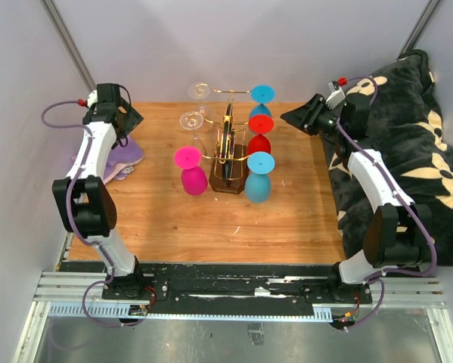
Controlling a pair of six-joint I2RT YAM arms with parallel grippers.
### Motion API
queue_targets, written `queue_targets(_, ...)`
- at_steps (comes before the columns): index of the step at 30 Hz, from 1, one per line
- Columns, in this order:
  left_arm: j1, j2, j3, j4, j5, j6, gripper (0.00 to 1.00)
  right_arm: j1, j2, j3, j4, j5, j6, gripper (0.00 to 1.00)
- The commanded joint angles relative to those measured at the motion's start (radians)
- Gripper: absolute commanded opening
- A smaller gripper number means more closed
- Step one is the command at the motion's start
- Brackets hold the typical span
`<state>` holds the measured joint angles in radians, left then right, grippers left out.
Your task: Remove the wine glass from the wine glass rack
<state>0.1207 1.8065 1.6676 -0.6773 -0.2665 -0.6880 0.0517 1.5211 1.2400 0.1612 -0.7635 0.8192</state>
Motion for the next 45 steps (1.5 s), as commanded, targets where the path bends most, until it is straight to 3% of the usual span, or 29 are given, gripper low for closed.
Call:
queue_targets(1,-0.075,-0.134,-0.100,0.075,-0.042,0.041,1.00,0.031,0.000,0.004,0.119,-0.061,0.070,0.42)
queue_targets(13,-0.088,-0.243,-0.213,0.120,0.028,0.053,1.00,0.097,0.046,0.072,-0.005,-0.055,0.028,0.36)
queue_targets(18,-0.088,-0.258,-0.231,0.136,0.050,0.054,1.00,0.108,0.050,0.087,-0.005,-0.056,0.031,0.24)
queue_targets(23,-0.088,-0.255,-0.225,0.128,0.064,0.058,1.00,0.120,0.057,0.100,-0.003,-0.061,0.036,0.01)
queue_targets(35,-0.089,-0.257,-0.231,0.129,0.112,0.067,1.00,0.119,0.072,0.108,0.079,-0.054,0.127,0.01)
queue_targets(45,-0.089,-0.284,-0.231,0.112,0.137,0.090,1.00,0.038,0.032,0.127,-0.030,-0.008,0.097,0.01)
